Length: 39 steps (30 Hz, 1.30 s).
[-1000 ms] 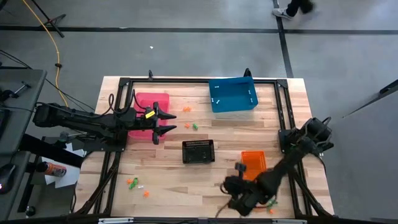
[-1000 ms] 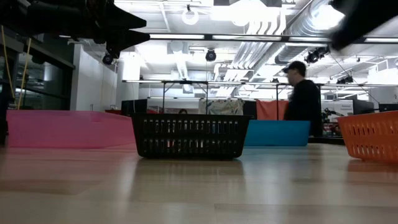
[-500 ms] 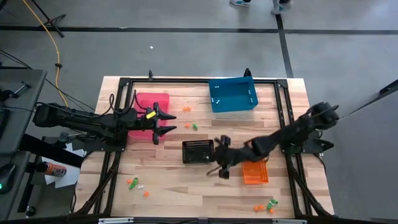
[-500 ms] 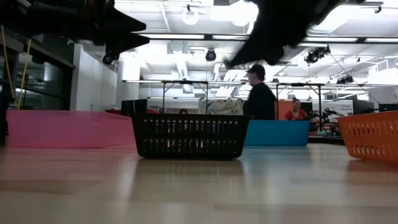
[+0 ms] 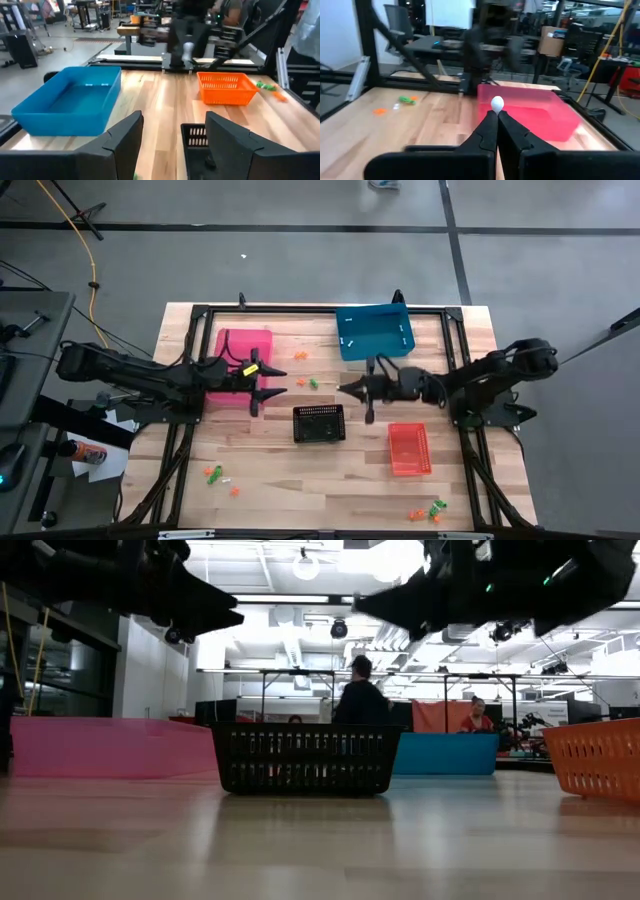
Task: Sort Halloween decoration
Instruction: Put the white bone toy into the blue bin
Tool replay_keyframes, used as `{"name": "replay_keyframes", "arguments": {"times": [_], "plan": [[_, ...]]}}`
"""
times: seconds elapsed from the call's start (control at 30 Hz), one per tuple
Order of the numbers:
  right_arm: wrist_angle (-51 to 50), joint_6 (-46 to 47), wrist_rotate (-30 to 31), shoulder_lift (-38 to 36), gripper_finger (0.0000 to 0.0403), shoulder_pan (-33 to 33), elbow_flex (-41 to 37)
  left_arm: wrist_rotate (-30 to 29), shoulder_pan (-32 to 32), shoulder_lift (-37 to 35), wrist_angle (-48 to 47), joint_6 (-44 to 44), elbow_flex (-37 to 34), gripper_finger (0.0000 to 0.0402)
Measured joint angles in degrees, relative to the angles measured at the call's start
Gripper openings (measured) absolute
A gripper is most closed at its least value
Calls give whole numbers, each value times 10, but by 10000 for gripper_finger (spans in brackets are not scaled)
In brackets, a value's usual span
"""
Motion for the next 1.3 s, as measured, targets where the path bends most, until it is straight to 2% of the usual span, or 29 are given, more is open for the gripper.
{"name": "replay_keyframes", "arguments": {"times": [0.17,0.3,0.47,0.57,0.7,0.9,1.3], "plan": [[-2,4,-65,0,0,-45,9,-51,2,47,105,25,0,200],[-1,-22,-69,0,0,-45,16,-51,1,81,167,38,1,200],[-2,-26,-68,0,0,-33,17,-42,-9,113,192,19,1,200],[3,-26,-67,0,0,-26,17,-34,-15,114,207,-28,1,196],[3,-25,-67,0,0,-19,17,-22,-32,112,206,-58,1,149],[5,-26,-66,0,0,-19,17,-27,-36,112,214,-41,1,15],[7,-30,-66,0,0,-19,17,-22,-28,112,213,-22,1,1]]}}
